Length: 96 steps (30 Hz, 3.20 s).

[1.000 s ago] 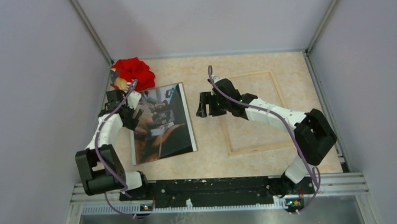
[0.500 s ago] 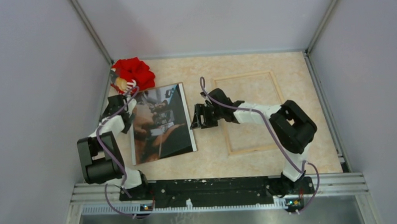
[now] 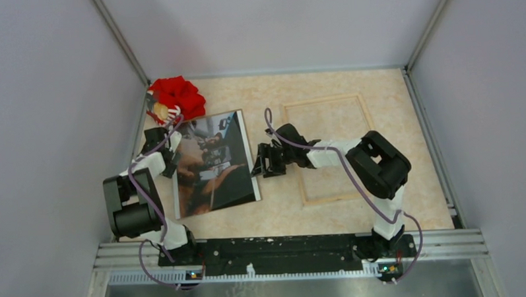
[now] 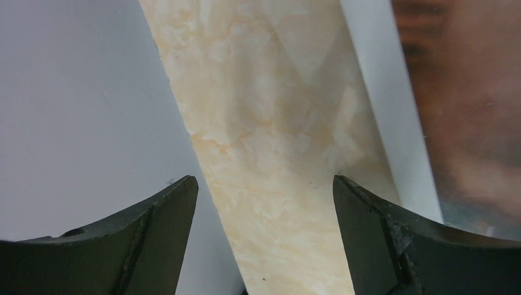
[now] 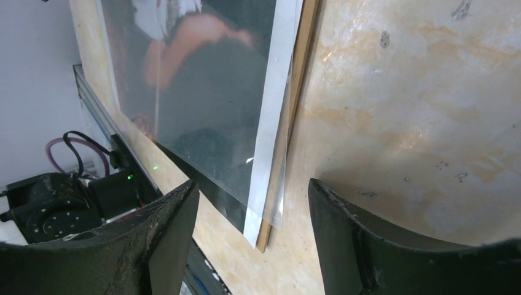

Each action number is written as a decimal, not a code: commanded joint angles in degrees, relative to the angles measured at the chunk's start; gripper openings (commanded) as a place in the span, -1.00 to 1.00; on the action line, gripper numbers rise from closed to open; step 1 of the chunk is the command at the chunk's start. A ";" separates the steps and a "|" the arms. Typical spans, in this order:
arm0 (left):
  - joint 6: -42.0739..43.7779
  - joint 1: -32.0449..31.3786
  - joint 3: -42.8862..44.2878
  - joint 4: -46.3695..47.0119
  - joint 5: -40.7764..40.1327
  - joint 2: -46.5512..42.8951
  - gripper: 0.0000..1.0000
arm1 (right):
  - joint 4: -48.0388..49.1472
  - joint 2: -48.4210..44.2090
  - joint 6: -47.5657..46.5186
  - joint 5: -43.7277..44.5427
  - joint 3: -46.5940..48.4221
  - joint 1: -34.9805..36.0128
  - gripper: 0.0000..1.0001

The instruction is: Put the photo into the frame

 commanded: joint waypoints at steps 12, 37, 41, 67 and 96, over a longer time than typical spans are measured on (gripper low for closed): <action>-7.37 -5.57 1.31 -7.95 14.20 0.42 0.75 | 7.05 0.30 4.34 -3.18 -3.54 1.00 0.30; -5.53 -5.69 0.05 -5.98 11.65 -0.07 0.73 | 2.58 -9.09 6.72 -2.01 -2.27 -0.03 -0.17; -5.63 -5.64 0.41 -6.86 12.08 -0.58 0.73 | 2.30 -6.49 6.85 -1.36 -1.26 -0.03 -0.62; -7.24 -4.74 23.85 -28.48 21.78 -10.01 0.97 | -13.52 -18.15 -2.72 4.56 14.72 -4.55 -1.00; -25.91 -55.85 70.40 -34.07 22.03 40.13 0.97 | -55.34 -61.24 -11.19 39.46 5.07 -35.79 -1.00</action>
